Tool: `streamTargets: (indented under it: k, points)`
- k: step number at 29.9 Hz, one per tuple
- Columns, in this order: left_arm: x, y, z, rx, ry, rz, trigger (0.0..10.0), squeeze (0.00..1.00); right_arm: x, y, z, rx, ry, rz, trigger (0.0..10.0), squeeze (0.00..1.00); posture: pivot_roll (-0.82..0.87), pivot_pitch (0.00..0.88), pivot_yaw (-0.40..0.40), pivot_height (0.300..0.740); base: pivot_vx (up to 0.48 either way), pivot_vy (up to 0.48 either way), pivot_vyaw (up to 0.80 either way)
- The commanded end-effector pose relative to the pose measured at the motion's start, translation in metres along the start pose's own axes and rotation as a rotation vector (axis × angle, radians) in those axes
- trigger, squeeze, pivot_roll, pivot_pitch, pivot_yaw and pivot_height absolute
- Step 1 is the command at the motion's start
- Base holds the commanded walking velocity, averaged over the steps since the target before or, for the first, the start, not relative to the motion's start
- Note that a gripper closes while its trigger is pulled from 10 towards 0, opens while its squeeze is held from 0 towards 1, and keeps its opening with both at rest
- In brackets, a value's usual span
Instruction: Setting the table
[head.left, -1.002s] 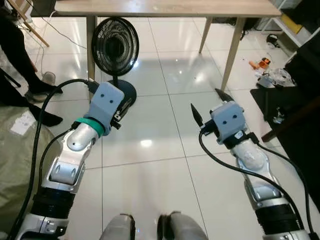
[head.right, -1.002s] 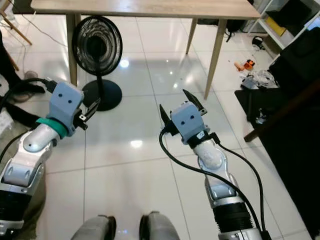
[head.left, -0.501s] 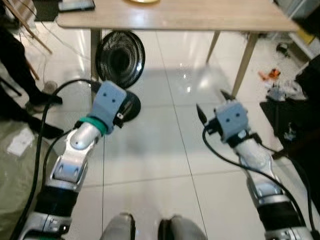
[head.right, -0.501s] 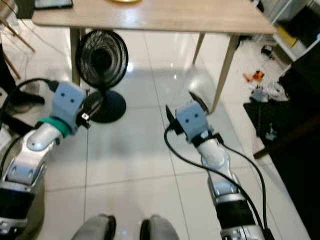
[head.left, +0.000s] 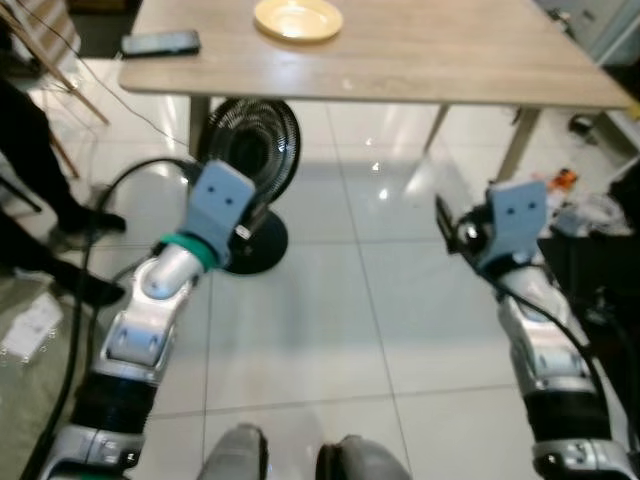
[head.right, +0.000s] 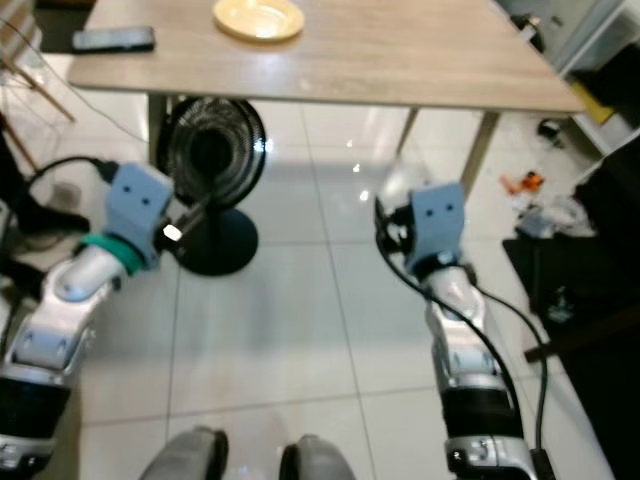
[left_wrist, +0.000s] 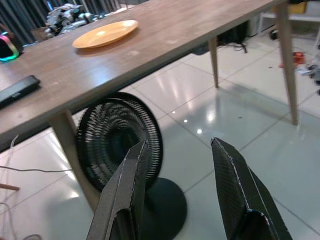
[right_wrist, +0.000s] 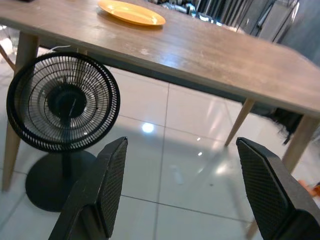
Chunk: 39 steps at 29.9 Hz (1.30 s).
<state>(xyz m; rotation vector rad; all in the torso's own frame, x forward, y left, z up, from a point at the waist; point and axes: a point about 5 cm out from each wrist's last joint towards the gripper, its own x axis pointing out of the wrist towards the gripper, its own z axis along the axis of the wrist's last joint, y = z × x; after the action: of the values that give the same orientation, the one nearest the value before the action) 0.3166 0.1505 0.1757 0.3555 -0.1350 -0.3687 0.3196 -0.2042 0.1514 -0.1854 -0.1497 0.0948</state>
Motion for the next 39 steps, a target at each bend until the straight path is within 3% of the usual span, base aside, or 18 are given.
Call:
streamTargets:
  k: [1,11,39]
  points:
    - [0.0005,-0.0068,0.0003,-0.011,-0.003,-0.021,10.0,0.00,-0.0012,-0.0086,-0.0030,0.038,0.022,-0.032,10.0,0.00,0.04,0.052,-0.021,0.740,0.461,0.000,0.00]
    - [0.0015,-0.0039,0.0005,-0.008,-0.004,-0.008,10.0,0.00,0.0011,-0.0046,-0.0013,0.102,0.024,-0.037,10.0,0.00,0.05,0.041,-0.018,0.740,0.458,0.000,0.00]
    - [0.0016,-0.0034,0.0008,-0.003,-0.005,-0.005,10.0,0.00,0.0026,-0.0006,0.0009,0.110,0.016,-0.025,10.0,0.00,0.06,0.034,-0.013,0.740,0.457,0.000,0.00]
